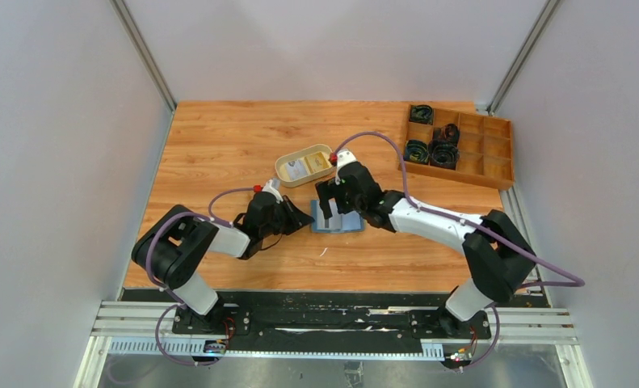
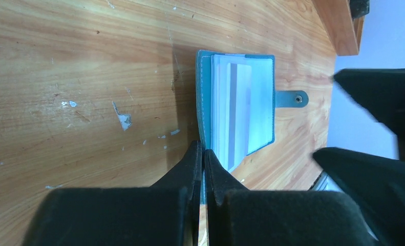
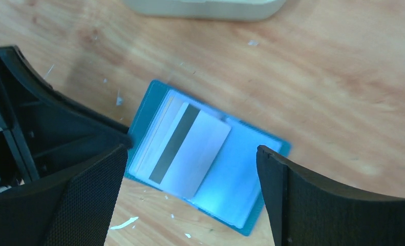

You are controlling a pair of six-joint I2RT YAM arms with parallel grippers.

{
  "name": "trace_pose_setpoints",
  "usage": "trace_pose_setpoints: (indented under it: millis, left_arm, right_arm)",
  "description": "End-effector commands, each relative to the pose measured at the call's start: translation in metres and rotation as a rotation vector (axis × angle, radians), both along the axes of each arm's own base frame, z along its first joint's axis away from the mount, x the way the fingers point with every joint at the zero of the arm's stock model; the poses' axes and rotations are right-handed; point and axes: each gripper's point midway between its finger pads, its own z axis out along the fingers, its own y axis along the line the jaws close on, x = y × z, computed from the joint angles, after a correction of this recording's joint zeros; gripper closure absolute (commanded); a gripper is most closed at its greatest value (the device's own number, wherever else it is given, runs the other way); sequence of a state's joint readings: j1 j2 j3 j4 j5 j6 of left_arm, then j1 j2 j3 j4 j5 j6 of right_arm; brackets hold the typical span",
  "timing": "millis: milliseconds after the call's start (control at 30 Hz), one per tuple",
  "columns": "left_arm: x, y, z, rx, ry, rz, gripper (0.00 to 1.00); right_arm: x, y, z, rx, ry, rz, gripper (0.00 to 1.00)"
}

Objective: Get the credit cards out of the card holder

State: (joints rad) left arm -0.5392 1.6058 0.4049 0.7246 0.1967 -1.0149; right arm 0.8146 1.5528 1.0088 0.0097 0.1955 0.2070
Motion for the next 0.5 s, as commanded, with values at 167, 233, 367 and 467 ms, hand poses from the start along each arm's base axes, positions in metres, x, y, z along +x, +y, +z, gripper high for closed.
trace_pose_setpoints:
  millis: [167,233,367,467]
  left_arm:
    - [0.004,0.004,-0.010,0.061,-0.012,0.003,1.00]
    - [0.004,0.006,-0.013,0.071,-0.007,0.005,1.00]
    - [0.003,0.008,-0.021,0.090,0.007,0.010,1.00]
    - [0.001,0.011,-0.027,0.104,0.020,0.018,1.00]
  right_arm:
    - [-0.027,0.008,-0.059,0.391,0.334,0.002,0.00]
    - [-0.025,0.005,-0.064,0.433,0.359,-0.018,0.00]
    - [-0.025,0.006,-0.072,0.539,0.420,-0.025,0.00]
    - [-0.027,0.007,-0.077,0.589,0.460,-0.037,0.00]
